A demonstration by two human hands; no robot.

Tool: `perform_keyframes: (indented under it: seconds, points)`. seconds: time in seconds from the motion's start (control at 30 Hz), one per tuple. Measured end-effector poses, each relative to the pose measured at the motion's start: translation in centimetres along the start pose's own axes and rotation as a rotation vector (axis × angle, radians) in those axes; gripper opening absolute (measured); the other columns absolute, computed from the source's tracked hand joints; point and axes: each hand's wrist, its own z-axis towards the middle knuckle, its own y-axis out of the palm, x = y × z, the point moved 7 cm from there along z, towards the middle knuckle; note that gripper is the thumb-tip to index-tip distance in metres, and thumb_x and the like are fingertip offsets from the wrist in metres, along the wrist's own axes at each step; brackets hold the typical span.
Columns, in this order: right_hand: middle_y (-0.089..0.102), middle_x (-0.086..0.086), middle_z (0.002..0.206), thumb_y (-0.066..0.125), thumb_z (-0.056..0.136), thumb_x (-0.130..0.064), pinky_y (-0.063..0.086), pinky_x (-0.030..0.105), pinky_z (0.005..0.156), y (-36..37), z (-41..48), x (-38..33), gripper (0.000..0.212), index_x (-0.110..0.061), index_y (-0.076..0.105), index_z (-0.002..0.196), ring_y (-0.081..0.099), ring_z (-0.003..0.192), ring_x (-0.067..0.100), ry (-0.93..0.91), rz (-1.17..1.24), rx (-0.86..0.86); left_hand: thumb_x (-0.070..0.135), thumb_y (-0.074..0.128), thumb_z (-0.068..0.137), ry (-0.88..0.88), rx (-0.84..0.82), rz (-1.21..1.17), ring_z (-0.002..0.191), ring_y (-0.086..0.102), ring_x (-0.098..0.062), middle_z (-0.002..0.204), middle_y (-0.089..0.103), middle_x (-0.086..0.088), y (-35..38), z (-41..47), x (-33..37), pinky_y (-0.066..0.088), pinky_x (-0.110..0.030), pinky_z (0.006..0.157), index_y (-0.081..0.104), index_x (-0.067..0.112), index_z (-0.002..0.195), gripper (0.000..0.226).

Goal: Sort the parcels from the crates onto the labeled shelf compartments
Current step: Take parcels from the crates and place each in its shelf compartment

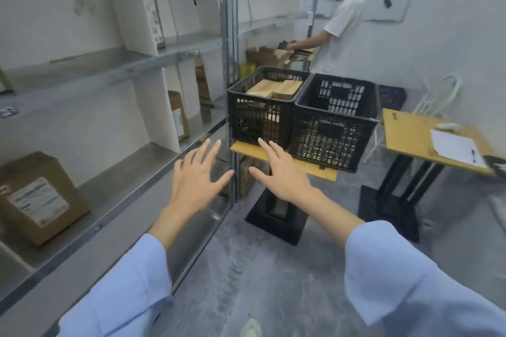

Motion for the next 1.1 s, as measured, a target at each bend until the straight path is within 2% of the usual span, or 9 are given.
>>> perform_keyframes:
  seconds: [0.23,0.5,0.9,1.1]
  points:
    - [0.011,-0.002,0.165,0.048,0.096,-0.057,0.036,0.048,0.112,-2.3,9.5,10.0,0.077,-0.035,0.006,0.157,0.019,0.149,0.026,0.123,-0.039,0.025,0.069,0.036,0.091,0.079,0.001,-0.060,0.145,0.022,-0.019,0.162,0.018,0.009,6.8,13.7,4.1,0.019,-0.047,0.115,0.012,0.040,0.155,0.074]
    - [0.015,0.000,0.165,0.050,0.097,-0.053,0.036,0.048,0.113,-4.5,23.7,16.1,0.076,-0.033,0.010,0.158,0.021,0.149,0.024,0.153,-0.015,0.088,0.069,0.034,0.092,0.132,-0.007,-0.038,0.145,0.024,-0.021,0.162,0.019,0.007,11.9,29.9,4.5,0.020,-0.043,0.113,0.013,0.037,0.155,0.074]
    - [0.020,0.002,0.163,0.054,0.097,-0.047,0.037,0.046,0.113,-2.4,40.0,24.0,0.074,-0.029,0.015,0.157,0.025,0.147,0.023,0.136,0.071,0.058,0.067,0.039,0.093,0.123,-0.002,-0.020,0.142,0.030,-0.020,0.160,0.027,0.006,18.8,45.9,3.4,0.024,-0.043,0.110,0.023,0.032,0.154,0.072]
    - [0.020,0.005,0.162,0.059,0.096,-0.040,0.036,0.046,0.114,-1.6,48.3,28.2,0.076,-0.025,0.016,0.157,0.030,0.145,0.025,0.157,0.209,0.027,0.070,0.036,0.091,0.071,-0.043,-0.011,0.142,0.029,-0.019,0.161,0.025,0.006,22.3,53.6,3.3,0.023,-0.043,0.111,0.018,0.035,0.155,0.074]
